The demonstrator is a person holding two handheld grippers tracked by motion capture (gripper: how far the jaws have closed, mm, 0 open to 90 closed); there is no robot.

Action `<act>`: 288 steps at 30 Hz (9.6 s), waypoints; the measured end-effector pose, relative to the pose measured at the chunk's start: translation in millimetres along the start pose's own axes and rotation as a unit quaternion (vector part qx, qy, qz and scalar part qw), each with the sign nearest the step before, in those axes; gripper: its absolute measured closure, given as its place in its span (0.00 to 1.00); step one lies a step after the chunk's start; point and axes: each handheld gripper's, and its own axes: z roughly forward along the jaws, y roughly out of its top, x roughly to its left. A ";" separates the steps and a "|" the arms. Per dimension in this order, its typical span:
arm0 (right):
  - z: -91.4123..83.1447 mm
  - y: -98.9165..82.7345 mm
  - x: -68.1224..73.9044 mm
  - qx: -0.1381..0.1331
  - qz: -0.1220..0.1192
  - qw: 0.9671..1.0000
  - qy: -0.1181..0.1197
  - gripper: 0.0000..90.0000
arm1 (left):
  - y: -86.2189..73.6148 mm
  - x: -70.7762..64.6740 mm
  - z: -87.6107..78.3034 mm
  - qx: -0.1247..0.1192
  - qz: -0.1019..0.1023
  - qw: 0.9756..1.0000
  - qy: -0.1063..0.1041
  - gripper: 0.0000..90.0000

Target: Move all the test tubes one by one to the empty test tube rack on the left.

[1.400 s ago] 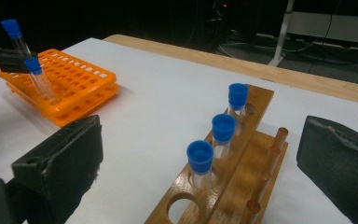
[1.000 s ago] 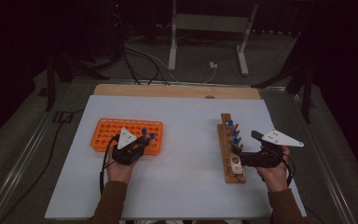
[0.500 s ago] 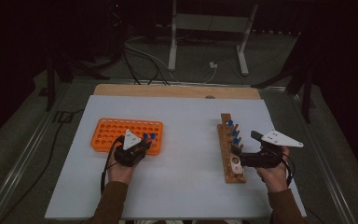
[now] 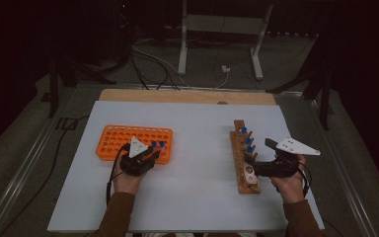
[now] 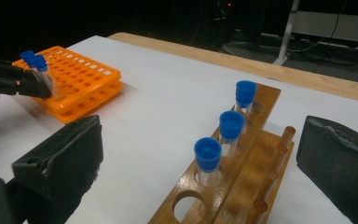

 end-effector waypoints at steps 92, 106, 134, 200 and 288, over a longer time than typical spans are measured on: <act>12.1 50.4 20.9 0.011 -0.063 0.998 0.014 0.86 | 25.3 -20.0 -57.6 -0.116 -0.025 0.993 -0.009 0.02; 31.1 60.7 40.3 0.018 -0.069 0.996 0.046 0.86 | 45.4 -42.7 -46.9 -0.122 0.001 0.992 -0.042 0.05; 57.8 65.5 83.9 0.040 -0.098 0.990 0.096 0.86 | 59.8 -75.4 -13.3 -0.105 0.047 0.990 -0.085 0.18; 32.6 38.5 30.0 0.030 -0.041 0.998 0.024 0.01 | 54.9 -38.8 -37.2 -0.118 0.032 0.988 -0.095 0.87; -2.5 -8.6 -15.3 0.017 0.021 0.999 -0.019 0.01 | -6.3 14.1 -9.6 0.002 0.018 1.000 0.000 0.87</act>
